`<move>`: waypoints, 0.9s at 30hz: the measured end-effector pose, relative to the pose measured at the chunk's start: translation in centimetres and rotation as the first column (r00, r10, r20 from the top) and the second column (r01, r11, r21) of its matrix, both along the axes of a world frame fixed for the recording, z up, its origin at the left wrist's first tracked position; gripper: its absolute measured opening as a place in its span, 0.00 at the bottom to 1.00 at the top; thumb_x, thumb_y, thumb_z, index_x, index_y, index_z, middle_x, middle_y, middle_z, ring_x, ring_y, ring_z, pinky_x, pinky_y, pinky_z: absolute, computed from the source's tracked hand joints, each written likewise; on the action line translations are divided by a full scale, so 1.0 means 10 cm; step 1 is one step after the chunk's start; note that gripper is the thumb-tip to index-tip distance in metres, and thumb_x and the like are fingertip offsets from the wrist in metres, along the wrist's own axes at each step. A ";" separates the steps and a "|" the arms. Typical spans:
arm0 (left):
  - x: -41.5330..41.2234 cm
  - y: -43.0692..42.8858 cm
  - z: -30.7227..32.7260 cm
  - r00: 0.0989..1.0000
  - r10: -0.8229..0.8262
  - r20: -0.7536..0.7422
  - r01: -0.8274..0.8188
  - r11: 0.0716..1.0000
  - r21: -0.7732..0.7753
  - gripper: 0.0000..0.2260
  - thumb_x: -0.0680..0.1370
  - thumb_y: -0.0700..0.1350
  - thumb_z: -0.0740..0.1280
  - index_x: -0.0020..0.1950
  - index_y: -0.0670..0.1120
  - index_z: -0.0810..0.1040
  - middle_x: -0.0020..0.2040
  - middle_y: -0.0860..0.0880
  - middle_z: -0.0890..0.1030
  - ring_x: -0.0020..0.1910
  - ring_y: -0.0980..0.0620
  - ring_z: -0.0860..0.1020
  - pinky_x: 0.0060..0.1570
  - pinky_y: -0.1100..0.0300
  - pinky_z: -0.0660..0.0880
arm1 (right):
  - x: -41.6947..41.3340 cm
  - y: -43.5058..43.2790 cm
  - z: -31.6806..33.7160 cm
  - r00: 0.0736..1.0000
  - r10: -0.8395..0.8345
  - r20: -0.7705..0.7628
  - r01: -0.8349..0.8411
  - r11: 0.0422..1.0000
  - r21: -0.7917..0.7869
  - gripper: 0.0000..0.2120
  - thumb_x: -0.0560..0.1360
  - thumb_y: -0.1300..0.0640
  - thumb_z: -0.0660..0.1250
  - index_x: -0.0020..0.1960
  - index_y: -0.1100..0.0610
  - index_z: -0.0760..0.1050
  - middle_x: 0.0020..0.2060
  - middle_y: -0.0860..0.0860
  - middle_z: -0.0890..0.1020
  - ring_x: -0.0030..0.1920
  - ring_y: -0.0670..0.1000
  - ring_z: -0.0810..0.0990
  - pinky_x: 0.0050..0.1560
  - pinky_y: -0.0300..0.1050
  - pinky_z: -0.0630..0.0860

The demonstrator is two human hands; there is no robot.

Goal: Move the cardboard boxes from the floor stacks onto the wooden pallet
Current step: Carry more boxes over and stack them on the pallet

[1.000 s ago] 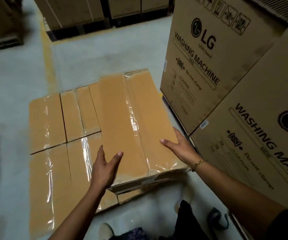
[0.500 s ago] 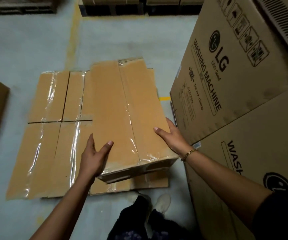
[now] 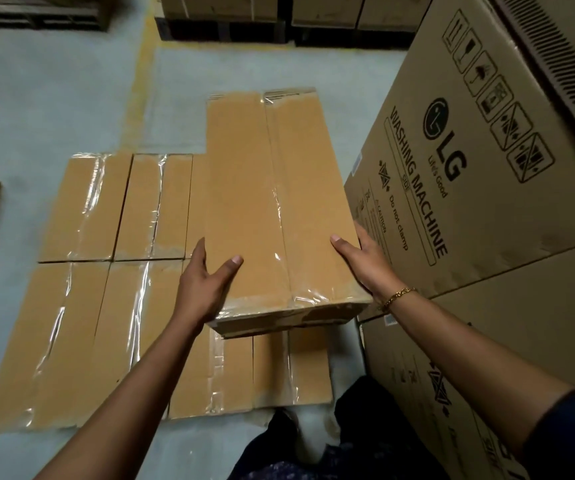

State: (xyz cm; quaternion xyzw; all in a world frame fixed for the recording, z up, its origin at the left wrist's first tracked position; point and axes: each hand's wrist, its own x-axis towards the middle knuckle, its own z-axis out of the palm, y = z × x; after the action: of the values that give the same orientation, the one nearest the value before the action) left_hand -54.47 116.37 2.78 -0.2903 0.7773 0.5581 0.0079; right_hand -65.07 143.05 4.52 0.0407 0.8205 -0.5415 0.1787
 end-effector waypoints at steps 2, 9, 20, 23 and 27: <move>-0.12 -0.03 -0.01 1.000 -0.011 -0.010 0.011 1.000 0.007 0.41 0.76 0.60 0.72 0.83 0.51 0.56 0.81 0.47 0.62 0.79 0.47 0.61 0.72 0.55 0.61 | -0.10 -0.02 0.01 1.000 -0.009 -0.001 0.009 1.000 -0.001 0.21 0.81 0.51 0.67 0.73 0.47 0.70 0.58 0.40 0.80 0.59 0.42 0.79 0.67 0.50 0.75; -0.59 -0.07 -0.21 1.000 -0.021 0.004 0.021 0.999 0.034 0.42 0.76 0.60 0.73 0.83 0.52 0.54 0.82 0.48 0.60 0.80 0.48 0.59 0.70 0.56 0.60 | -0.57 -0.06 -0.18 0.999 -0.031 0.012 0.032 0.999 -0.019 0.20 0.82 0.52 0.67 0.73 0.44 0.70 0.56 0.33 0.78 0.56 0.33 0.76 0.64 0.44 0.74; -1.65 -0.06 -1.12 0.985 0.071 0.159 -0.096 0.984 0.153 0.47 0.72 0.57 0.78 0.83 0.53 0.54 0.83 0.52 0.54 0.81 0.53 0.52 0.78 0.45 0.56 | -1.71 -0.13 -1.41 0.974 -0.011 0.227 0.029 0.997 -0.078 0.30 0.82 0.55 0.68 0.80 0.49 0.61 0.70 0.43 0.73 0.68 0.44 0.74 0.70 0.39 0.69; -2.03 -0.05 -1.45 0.973 0.095 0.212 -0.129 0.980 0.153 0.49 0.69 0.57 0.79 0.83 0.53 0.54 0.82 0.54 0.55 0.79 0.58 0.52 0.77 0.51 0.56 | -2.05 -0.11 -1.81 0.968 -0.017 0.250 0.029 0.999 -0.043 0.29 0.82 0.54 0.67 0.80 0.48 0.61 0.65 0.39 0.74 0.64 0.41 0.74 0.58 0.24 0.68; -2.54 0.03 -1.85 0.983 0.064 0.172 -0.094 0.981 0.168 0.42 0.75 0.48 0.77 0.83 0.50 0.56 0.74 0.61 0.60 0.71 0.64 0.56 0.71 0.58 0.58 | -2.46 -0.08 -2.28 0.964 -0.070 0.256 0.085 0.995 -0.046 0.27 0.82 0.55 0.67 0.78 0.47 0.64 0.61 0.37 0.77 0.57 0.33 0.76 0.69 0.42 0.73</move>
State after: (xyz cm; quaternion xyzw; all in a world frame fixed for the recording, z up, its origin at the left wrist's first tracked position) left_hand -79.84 116.66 -15.73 -0.3646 0.7095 0.5983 0.0758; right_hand -89.71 142.26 -18.24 0.1369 0.7728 -0.5615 0.2622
